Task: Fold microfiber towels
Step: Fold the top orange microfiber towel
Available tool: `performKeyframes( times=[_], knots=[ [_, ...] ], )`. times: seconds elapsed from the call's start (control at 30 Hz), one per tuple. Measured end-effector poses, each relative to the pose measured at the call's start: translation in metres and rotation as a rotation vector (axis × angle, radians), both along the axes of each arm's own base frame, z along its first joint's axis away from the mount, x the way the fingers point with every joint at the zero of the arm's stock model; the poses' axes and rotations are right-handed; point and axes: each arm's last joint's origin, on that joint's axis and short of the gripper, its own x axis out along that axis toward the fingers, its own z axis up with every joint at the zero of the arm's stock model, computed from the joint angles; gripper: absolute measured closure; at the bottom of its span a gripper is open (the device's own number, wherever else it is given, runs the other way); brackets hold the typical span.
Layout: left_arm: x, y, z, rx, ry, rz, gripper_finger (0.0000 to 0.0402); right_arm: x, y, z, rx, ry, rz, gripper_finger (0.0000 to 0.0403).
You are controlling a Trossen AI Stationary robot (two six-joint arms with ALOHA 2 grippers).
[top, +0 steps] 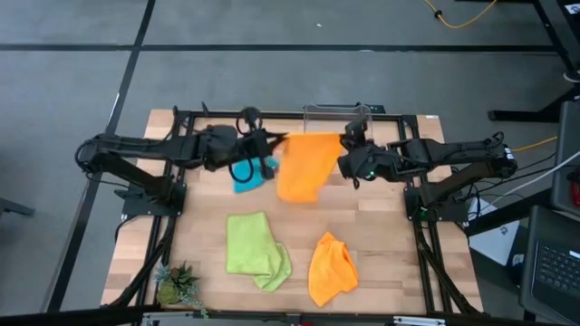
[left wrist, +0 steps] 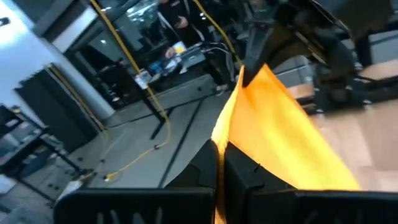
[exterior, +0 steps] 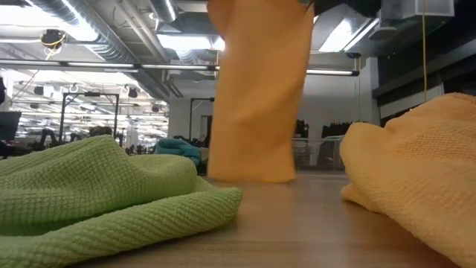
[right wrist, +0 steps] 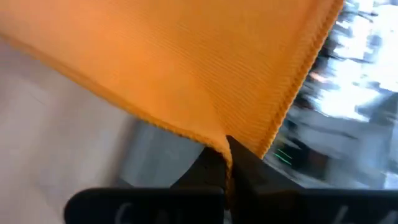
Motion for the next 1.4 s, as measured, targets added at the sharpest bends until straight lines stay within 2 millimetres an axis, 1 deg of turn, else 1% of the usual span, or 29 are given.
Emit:
performKeyframes(
  times=[0.1, 0.2, 0.3, 0.37, 0.47, 0.53, 0.67, 0.73, 0.8, 0.9, 1.0, 1.13, 1.27, 1.33, 1.4],
  knots=[
    [-0.003, 0.009, 0.014, 0.009, -0.023, 0.031, 0.0401, 0.001, -0.001, 0.005, -0.115, 0.012, -0.037, 0.0402],
    [-0.001, 0.020, 0.019, 0.008, -0.005, 0.073, 0.0401, 0.003, -0.002, 0.009, -0.182, 0.016, -0.058, 0.0402],
    [0.002, 0.029, 0.015, -0.040, 0.023, 0.110, 0.0401, 0.002, -0.003, 0.010, -0.213, 0.024, -0.086, 0.0402],
    [0.004, 0.031, 0.004, -0.085, 0.082, 0.120, 0.0401, 0.001, -0.003, 0.009, -0.237, 0.033, -0.109, 0.0402],
    [0.012, 0.025, -0.006, -0.120, 0.114, 0.115, 0.0402, 0.000, -0.003, 0.008, -0.231, 0.018, -0.129, 0.0402],
    [0.017, 0.017, -0.010, -0.141, 0.125, 0.100, 0.0402, -0.001, -0.002, 0.006, -0.186, -0.002, -0.119, 0.0402],
    [0.019, -0.004, -0.017, -0.206, 0.142, 0.055, 0.0401, -0.008, 0.008, -0.004, -0.030, 0.000, -0.067, 0.0402],
    [0.017, -0.014, -0.019, -0.256, 0.151, 0.039, 0.0401, -0.013, 0.015, -0.010, 0.108, -0.007, -0.043, 0.0402],
    [0.015, -0.024, -0.024, -0.290, 0.183, 0.023, 0.0401, -0.015, 0.023, -0.014, 0.283, -0.022, -0.018, 0.0402],
    [0.017, -0.037, -0.030, -0.343, 0.207, -0.001, 0.0401, -0.017, 0.037, -0.017, 0.491, -0.054, 0.013, 0.0402],
    [0.024, -0.052, -0.042, -0.430, 0.253, -0.065, 0.0401, -0.021, 0.052, -0.019, 0.643, -0.048, 0.045, 0.0402],
    [0.040, -0.079, -0.069, -0.533, 0.342, -0.137, 0.0401, -0.025, 0.069, -0.021, 0.881, -0.030, 0.052, 0.0402],
    [0.052, -0.106, -0.095, -0.559, 0.411, -0.169, 0.0401, -0.027, 0.083, -0.032, 1.004, -0.008, 0.036, 0.0402],
    [0.056, -0.116, -0.102, -0.554, 0.422, -0.189, 0.0401, -0.028, 0.089, -0.041, 1.029, 0.007, 0.029, 0.0402],
    [0.059, -0.121, -0.106, -0.549, 0.423, -0.203, 0.0401, -0.028, 0.093, -0.050, 1.041, 0.013, 0.023, 0.0402]
  ],
)
